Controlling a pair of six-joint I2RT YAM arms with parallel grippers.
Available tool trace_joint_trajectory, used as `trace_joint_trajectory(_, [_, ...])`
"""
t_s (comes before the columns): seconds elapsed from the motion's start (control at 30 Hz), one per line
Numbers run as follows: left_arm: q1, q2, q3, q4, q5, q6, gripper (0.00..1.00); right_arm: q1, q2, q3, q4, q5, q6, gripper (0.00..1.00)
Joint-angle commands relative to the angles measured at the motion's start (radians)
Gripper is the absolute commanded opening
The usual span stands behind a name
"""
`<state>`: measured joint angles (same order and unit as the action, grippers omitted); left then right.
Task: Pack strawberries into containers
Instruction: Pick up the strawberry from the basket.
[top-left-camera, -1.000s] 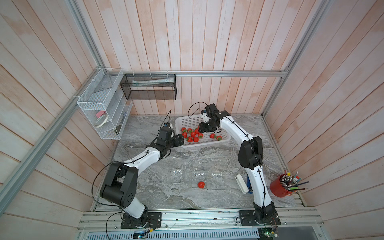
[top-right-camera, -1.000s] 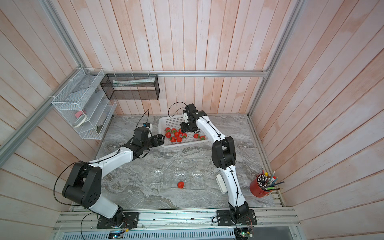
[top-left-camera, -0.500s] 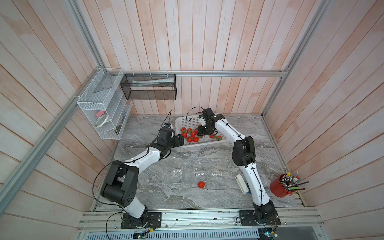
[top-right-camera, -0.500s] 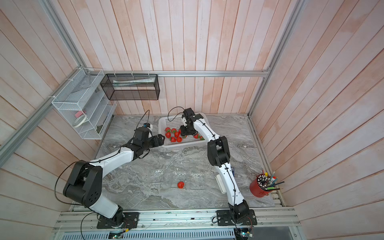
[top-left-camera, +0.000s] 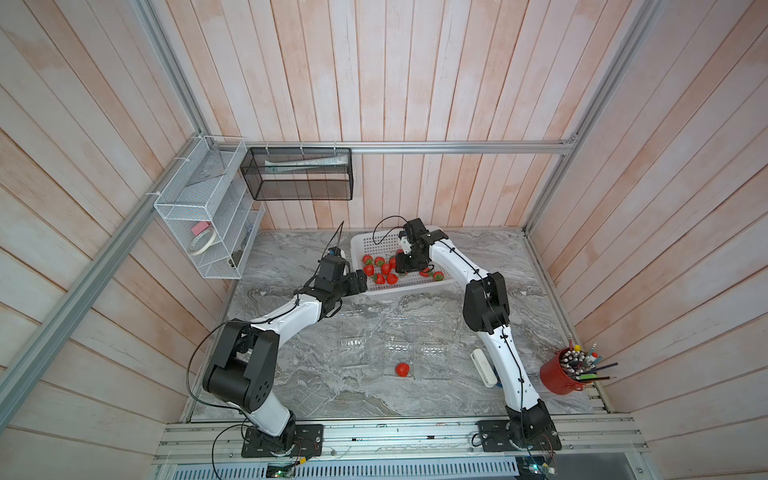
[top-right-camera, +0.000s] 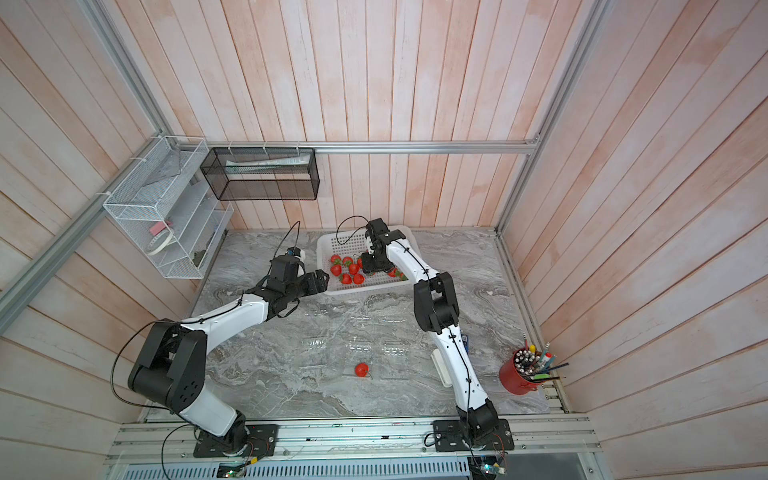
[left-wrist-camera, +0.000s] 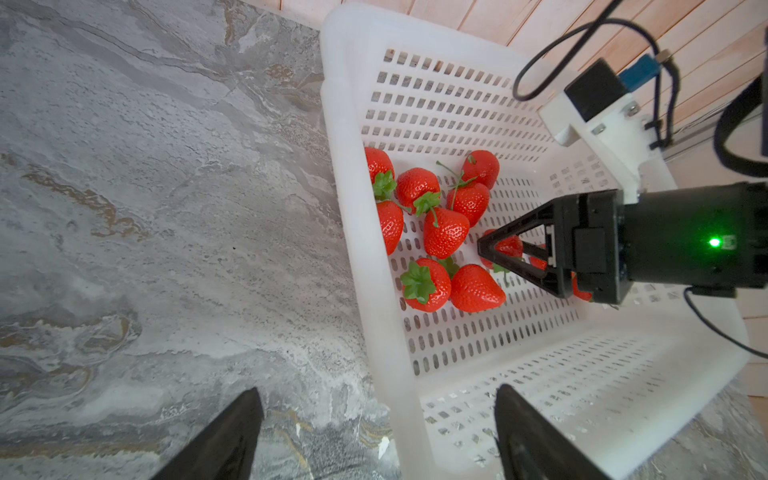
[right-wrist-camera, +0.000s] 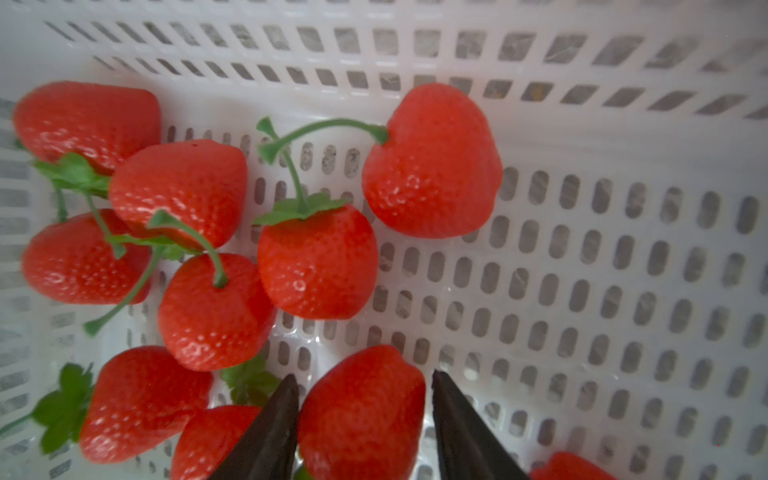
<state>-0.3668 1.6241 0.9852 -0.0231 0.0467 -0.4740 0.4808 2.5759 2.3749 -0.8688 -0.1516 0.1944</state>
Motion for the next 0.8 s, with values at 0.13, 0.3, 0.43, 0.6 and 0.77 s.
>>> trace_joint_trajectory(0.13, [0.004,-0.003,-0.005,-0.011,-0.014,0.02,0.9,-0.002,0.028,-0.006,0.005,0.052,0.013,0.45])
trace_joint_trajectory(0.3, [0.005,-0.005,-0.006,-0.012,-0.018,0.02,0.9,-0.002,0.013,-0.011,0.014,0.052,0.012,0.36])
trace_joint_trajectory(0.43, [0.005,-0.015,-0.007,-0.012,-0.016,0.015,0.9,-0.002,-0.025,-0.028,0.022,0.05,0.014,0.3])
trace_joint_trajectory(0.6, [0.004,-0.036,-0.012,-0.014,-0.016,0.014,0.9,-0.002,-0.092,-0.054,0.031,0.044,0.017,0.3])
trace_joint_trajectory(0.77, [0.004,-0.068,-0.022,-0.018,-0.017,0.01,0.9,-0.001,-0.189,-0.098,0.048,0.028,0.022,0.29])
